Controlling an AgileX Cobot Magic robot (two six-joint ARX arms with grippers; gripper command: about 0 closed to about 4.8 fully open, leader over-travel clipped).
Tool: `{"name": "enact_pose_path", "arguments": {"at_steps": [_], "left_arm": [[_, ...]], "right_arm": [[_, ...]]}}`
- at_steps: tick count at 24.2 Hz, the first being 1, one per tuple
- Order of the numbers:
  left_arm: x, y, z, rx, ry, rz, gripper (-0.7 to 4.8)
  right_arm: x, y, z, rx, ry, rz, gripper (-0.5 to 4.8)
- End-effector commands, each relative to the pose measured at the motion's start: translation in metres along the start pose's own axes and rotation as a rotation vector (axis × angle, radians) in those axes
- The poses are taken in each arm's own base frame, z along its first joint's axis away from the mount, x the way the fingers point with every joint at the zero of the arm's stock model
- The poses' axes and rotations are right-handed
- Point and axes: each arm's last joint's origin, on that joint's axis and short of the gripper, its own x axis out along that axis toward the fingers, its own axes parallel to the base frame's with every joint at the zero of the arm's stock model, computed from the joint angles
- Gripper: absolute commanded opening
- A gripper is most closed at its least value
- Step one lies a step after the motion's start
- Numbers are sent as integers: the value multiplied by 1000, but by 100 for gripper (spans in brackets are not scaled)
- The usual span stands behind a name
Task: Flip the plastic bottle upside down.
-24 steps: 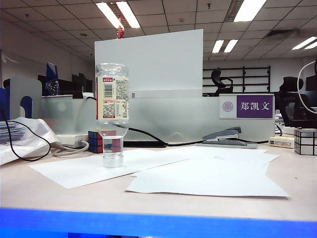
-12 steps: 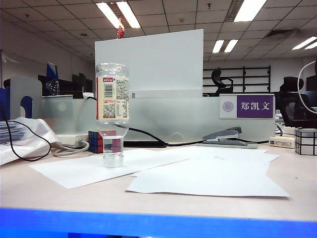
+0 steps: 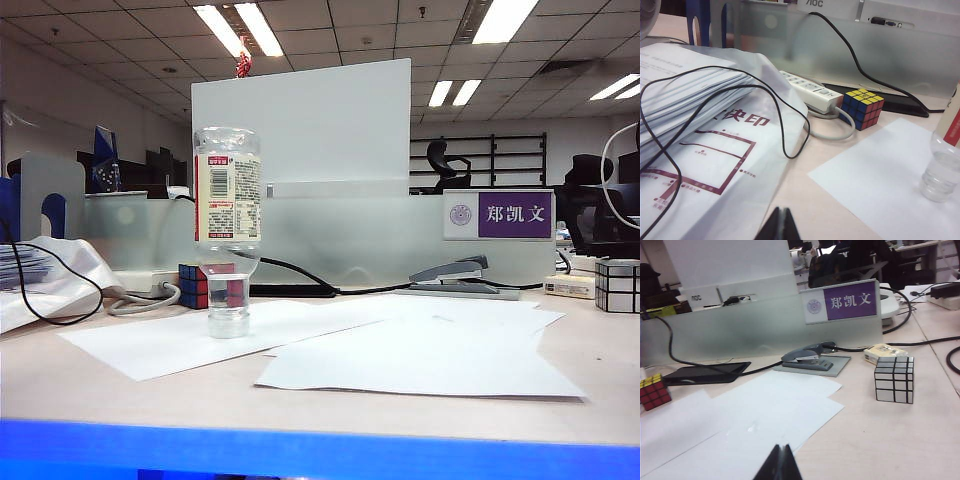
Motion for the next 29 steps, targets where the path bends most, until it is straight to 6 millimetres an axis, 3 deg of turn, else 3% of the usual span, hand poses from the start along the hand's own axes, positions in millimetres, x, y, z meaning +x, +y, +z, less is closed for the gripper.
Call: {"name": "enact_pose_path", "arguments": {"at_steps": [1, 7, 29], "left_arm": [[0, 0, 1, 4, -7, 1, -5], [0, 0, 1, 4, -7, 1, -5], [0, 0, 1, 4, -7, 1, -5]], "right_arm": [[2, 1, -6, 1, -4, -12, -5], [3, 0, -16, 4, 31, -69, -5], [3, -3, -14, -42, 8, -141, -5]]}}
